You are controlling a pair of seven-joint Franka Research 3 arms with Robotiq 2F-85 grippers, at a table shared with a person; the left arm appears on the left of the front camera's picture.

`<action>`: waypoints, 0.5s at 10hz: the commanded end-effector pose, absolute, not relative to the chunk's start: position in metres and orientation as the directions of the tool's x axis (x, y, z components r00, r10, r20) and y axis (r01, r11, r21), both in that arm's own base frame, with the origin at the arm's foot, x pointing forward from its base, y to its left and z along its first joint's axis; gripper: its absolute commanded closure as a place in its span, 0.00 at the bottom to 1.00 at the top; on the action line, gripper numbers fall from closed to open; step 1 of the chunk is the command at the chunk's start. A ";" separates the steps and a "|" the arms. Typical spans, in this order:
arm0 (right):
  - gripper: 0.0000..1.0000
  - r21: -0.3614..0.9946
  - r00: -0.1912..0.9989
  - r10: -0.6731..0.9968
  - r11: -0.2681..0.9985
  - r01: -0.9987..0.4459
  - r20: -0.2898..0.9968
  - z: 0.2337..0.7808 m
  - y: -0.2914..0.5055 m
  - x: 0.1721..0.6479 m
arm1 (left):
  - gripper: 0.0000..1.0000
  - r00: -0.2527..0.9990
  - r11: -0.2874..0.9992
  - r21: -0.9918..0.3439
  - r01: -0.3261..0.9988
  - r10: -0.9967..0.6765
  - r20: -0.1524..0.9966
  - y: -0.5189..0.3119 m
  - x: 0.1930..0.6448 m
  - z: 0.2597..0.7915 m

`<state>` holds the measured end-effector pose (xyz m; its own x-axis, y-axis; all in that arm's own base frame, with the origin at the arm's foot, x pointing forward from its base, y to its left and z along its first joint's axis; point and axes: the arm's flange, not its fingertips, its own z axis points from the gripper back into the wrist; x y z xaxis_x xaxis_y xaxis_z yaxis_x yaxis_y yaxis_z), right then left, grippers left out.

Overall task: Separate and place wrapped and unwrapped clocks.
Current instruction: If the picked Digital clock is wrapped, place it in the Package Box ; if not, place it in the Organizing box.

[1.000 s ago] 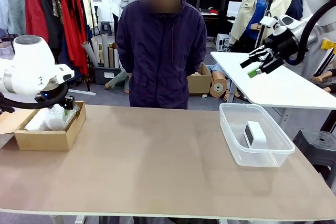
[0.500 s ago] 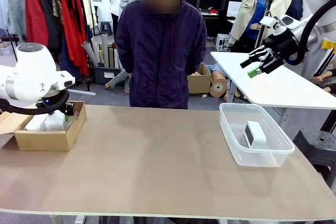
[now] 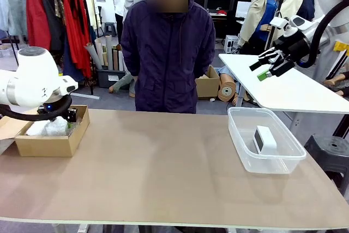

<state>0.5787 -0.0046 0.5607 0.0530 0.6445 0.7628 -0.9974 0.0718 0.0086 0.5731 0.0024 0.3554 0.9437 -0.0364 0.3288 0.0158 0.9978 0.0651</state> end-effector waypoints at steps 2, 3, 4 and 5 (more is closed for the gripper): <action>0.00 0.005 0.045 0.658 0.062 -0.998 0.752 0.562 -0.003 0.576 | 0.70 0.940 0.998 0.056 0.022 -0.040 0.339 0.005 0.572 0.356; 0.00 0.005 0.045 0.658 0.062 -0.998 0.752 0.562 -0.003 0.576 | 0.60 0.942 0.999 0.050 0.020 -0.035 0.334 0.003 0.572 0.355; 0.00 0.005 0.045 0.658 0.062 -0.998 0.752 0.562 -0.003 0.576 | 0.41 0.942 0.999 0.047 0.026 -0.040 0.332 0.003 0.574 0.354; 0.00 0.005 0.045 0.658 0.062 -0.998 0.752 0.562 -0.003 0.576 | 0.22 0.941 0.999 0.045 0.028 -0.042 0.334 0.002 0.574 0.355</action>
<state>0.5787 -0.0046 0.5607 0.0530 0.6445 0.7628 -0.9974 0.0718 0.0086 0.5732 0.0012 0.3533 0.9449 -0.0362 0.3254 0.0165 0.9979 0.0631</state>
